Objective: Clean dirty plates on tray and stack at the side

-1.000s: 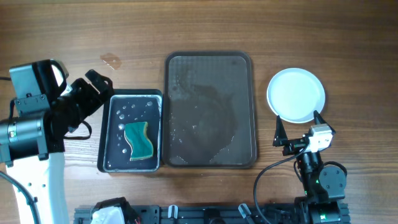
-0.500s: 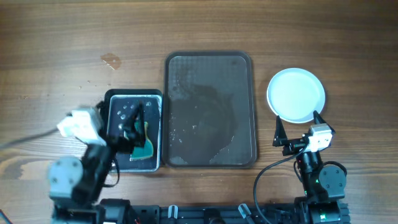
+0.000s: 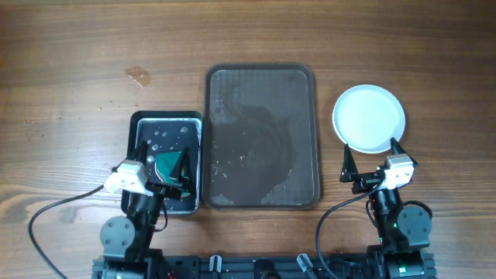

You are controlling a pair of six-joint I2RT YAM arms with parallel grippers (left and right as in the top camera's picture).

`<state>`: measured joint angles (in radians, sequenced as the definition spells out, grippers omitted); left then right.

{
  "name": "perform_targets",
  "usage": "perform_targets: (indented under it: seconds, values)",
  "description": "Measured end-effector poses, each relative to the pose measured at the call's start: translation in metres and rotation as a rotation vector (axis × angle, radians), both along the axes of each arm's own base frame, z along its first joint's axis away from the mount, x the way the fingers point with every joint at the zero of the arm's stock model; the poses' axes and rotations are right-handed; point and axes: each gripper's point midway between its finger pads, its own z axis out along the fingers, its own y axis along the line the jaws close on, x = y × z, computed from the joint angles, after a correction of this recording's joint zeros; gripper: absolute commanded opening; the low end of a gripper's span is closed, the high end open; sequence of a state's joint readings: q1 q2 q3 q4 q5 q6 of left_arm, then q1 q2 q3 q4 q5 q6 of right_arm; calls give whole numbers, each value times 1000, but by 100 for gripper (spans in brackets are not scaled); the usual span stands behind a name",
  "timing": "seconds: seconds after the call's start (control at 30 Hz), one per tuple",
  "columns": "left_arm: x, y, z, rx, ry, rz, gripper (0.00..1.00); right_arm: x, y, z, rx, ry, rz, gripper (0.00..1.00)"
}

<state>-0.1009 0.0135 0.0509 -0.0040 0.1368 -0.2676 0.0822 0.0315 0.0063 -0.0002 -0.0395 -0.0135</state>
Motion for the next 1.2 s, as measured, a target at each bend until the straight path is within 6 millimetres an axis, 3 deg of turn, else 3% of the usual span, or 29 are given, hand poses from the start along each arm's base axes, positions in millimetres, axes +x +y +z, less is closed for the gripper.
perform_targets:
  seconds: [0.1,0.27,1.2]
  values:
    - [3,-1,-28,8,72,1,100,0,0,0,0,0,0,100]
    - [2,-3,-34,10,94,-7,100,0,0,0,0,0,0,100]
    - [2,-2,-34,11,95,-4,100,0,0,0,0,0,0,100]
